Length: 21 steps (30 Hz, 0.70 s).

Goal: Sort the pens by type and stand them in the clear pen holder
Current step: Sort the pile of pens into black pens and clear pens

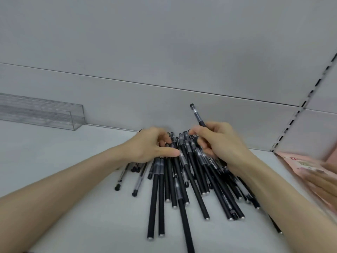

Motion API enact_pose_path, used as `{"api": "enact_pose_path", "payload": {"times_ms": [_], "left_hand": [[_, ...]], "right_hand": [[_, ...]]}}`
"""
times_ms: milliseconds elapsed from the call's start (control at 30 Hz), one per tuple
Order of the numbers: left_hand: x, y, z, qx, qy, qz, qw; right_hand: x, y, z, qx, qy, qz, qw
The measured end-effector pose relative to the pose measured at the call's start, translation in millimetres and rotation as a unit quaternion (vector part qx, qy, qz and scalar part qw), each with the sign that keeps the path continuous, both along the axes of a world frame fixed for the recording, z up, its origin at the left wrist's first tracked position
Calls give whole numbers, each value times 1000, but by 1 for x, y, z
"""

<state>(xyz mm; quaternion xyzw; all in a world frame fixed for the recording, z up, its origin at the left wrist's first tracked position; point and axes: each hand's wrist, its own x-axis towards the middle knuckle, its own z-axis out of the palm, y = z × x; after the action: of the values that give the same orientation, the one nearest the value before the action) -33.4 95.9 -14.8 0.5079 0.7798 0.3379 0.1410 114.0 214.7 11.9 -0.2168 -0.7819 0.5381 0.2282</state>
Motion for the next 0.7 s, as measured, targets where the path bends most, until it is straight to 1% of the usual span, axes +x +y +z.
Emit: {"api": "enact_pose_path", "payload": {"times_ms": [133, 300, 367, 433, 467, 533, 600, 633, 667, 700], "left_hand": [[-1, -3, 4, 54, -76, -3, 996], [0, -12, 16, 133, -156, -8, 979], [1, -15, 20, 174, -213, -14, 961], [2, -16, 21, 234, -275, -10, 933], [3, -15, 21, 262, -289, -3, 921], [8, -13, 22, 310, -290, 11, 905], [11, -11, 23, 349, -277, 22, 895], [12, -10, 23, 360, -263, 20, 895], [11, -10, 24, 361, -237, 14, 902], [10, -10, 23, 349, -197, 3, 916]], "right_hand": [[-2, -11, -5, -55, 8, 26, 998], [-1, -17, -7, -42, -10, 21, 999], [-4, -20, -9, -59, 5, 33, 998], [-7, -24, -11, -68, 14, 60, 996], [-8, -26, -13, -70, 13, 76, 995], [-8, -28, -14, -92, 16, 108, 990], [-7, -30, -11, -147, 28, 144, 978], [-6, -31, -9, -167, 31, 159, 973], [-5, -32, -7, -174, 31, 167, 970], [-4, -31, -6, -177, 29, 162, 970]]}}
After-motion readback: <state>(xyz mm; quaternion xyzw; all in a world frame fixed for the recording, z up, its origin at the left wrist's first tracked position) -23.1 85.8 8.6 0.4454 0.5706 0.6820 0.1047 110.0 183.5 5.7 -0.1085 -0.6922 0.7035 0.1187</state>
